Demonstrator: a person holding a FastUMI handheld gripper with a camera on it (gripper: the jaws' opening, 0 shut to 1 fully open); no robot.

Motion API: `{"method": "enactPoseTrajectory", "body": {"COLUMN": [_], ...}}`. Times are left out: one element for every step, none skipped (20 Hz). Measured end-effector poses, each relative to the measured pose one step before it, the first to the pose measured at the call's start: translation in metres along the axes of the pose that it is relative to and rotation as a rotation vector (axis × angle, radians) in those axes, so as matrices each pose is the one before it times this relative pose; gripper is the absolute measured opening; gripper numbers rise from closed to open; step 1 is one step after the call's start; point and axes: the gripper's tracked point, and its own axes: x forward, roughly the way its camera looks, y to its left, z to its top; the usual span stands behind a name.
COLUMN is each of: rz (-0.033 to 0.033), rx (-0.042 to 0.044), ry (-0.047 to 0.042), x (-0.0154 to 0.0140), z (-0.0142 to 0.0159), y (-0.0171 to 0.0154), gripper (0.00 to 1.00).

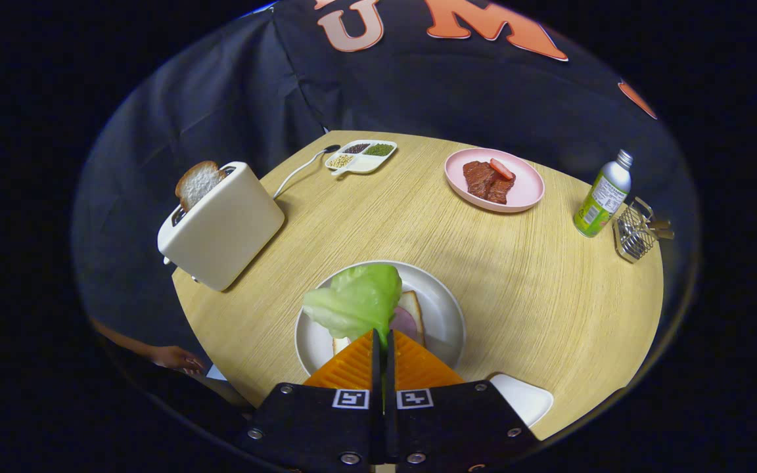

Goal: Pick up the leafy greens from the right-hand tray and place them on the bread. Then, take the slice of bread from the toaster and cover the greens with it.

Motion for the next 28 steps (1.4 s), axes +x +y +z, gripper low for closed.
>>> {"method": "enactPoseTrajectory", "body": {"rz": [0.0013, -0.00045, -0.01847, -0.03396, -0.03421, -0.01713, 0.00876, 0.01701, 0.00269, -0.00342, -0.00816, -0.00253, 0.00057, 0.00811, 0.00977, -0.00247, -0.00763, -0.00687, -0.00725, -0.00899, -0.00672, -0.00813, -0.00376, -0.00012, -0.00385, -0.00314, -0.00729, 0.00292], "rx": [-0.00241, -0.00507, -0.01354, -0.02352, -0.02228, -0.01801, -0.01171, -0.00863, -0.00537, -0.00331, 0.00242, 0.00719, 0.00891, 0.00498, -0.01573, -0.01691, -0.00057, 0.00911, 0.01302, 0.01441, 0.0124, 0.01358, 0.01422, 0.0163, 0.01255, 0.00575, 0.00467, 0.00524], "ry": [0.00981, 0.02112, 0.0046, 0.00886, 0.01083, 0.00404, 0.00149, -0.00252, 0.00467, 0.00975, 0.00809, 0.00541, -0.00285, 0.00626, 0.00291, 0.00325, -0.00495, -0.0045, -0.00322, -0.01505, -0.01306, -0.0176, -0.0147, -0.01751, -0.01581, -0.01507, -0.01969, -0.0204], "x": [0.00481, 0.0026, 0.00657, 0.00583, 0.00359, 0.00248, -0.00129, -0.00209, 0.00058, 0.00054, 0.00079, 0.00023, -0.00008, -0.00252, -0.00159, -0.00049, -0.00003, 0.00001, -0.00028, 0.0, -0.0013, -0.002, -0.00245, -0.00278, -0.0033, -0.00442, -0.00485, -0.00543], "z": [0.00074, -0.00439, 0.00014, -0.00253, -0.00158, 0.00015, 0.00073, 0.00033, -0.00085, -0.00274, -0.00187, -0.00237, -0.00026, -0.00363, -0.00306, -0.00197, -0.00001, -0.00044, 0.00046, 0.00332, 0.00318, 0.00273, 0.00422, 0.00393, 0.00494, 0.00498, 0.00794, 0.00766], "y": [0.00261, 0.00375, -0.00179, -0.00453, -0.00501, -0.00051, 0.00509, 0.00716, 0.00244, -0.00076, -0.00038, 0.00108, 0.00176, 0.00287, 0.00477, 0.00125, -0.00053, -0.00046, -0.00087, -0.00082, -0.0012, -0.00167, -0.00068, 0.00138, -0.00029, 0.00088, 0.00104, 0.00464], "gripper": [0.01, 0.02, 0.02, 0.03, 0.03, 0.04, 0.04, 0.06, 0.08, 0.11, 0.13, 0.17, 0.18, 0.21, 0.23, 0.29, 0.35, 0.41, 0.44, 0.48, 0.52, 0.56, 0.58, 0.62, 0.63, 0.69, 0.7, 0.75]}}
